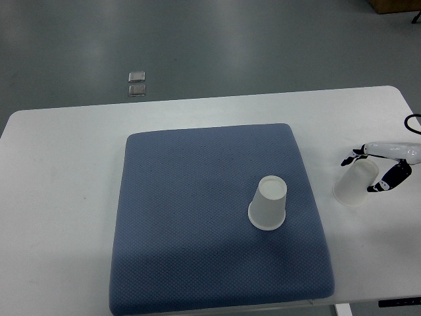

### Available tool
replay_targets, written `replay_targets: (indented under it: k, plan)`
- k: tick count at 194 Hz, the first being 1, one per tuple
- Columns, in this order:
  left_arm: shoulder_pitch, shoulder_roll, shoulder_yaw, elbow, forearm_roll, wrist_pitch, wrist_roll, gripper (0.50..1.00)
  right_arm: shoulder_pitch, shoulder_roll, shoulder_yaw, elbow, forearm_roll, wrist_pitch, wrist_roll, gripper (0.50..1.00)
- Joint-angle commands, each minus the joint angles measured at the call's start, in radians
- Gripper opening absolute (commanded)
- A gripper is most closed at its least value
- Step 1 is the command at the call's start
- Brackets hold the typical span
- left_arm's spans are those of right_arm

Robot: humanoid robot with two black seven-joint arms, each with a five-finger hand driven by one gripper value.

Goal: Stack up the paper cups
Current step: 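Lower the right hand around the white cup beside the pad and close fingers, then lift the held cup and carry it over the upside-down cup on the pad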

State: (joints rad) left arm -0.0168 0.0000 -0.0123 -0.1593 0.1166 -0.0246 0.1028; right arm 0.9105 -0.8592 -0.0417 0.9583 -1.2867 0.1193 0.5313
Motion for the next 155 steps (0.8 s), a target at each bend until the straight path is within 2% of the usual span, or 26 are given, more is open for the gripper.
replay_targets:
  k: [1, 52, 68, 135, 155]
  plan:
    - [0.0, 0.0, 0.0, 0.0, 0.0, 0.0, 0.0, 1.0, -0.002, 0.0, -0.001, 0.0, -0.003, 0.0, 0.001, 0.766]
    - [0.0, 0.0, 0.0, 0.0, 0.0, 0.0, 0.0, 1.0, -0.001, 0.0, 0.0, 0.0, -0.006, -0.001, 0.009, 0.719]
    - [0.0, 0.0, 0.0, 0.0, 0.0, 0.0, 0.0, 1.0, 0.001, 0.0, 0.0, 0.0, -0.006, -0.001, 0.01, 0.691]
    - [0.0, 0.0, 0.0, 0.0, 0.0, 0.0, 0.0, 1.0, 0.011, -0.003, 0.013, -0.001, 0.001, -0.001, 0.015, 0.686]
    - [0.0, 0.0, 0.0, 0.0, 0.0, 0.0, 0.0, 1.0, 0.044, -0.014, 0.016, -0.001, 0.006, 0.005, 0.065, 0.688]
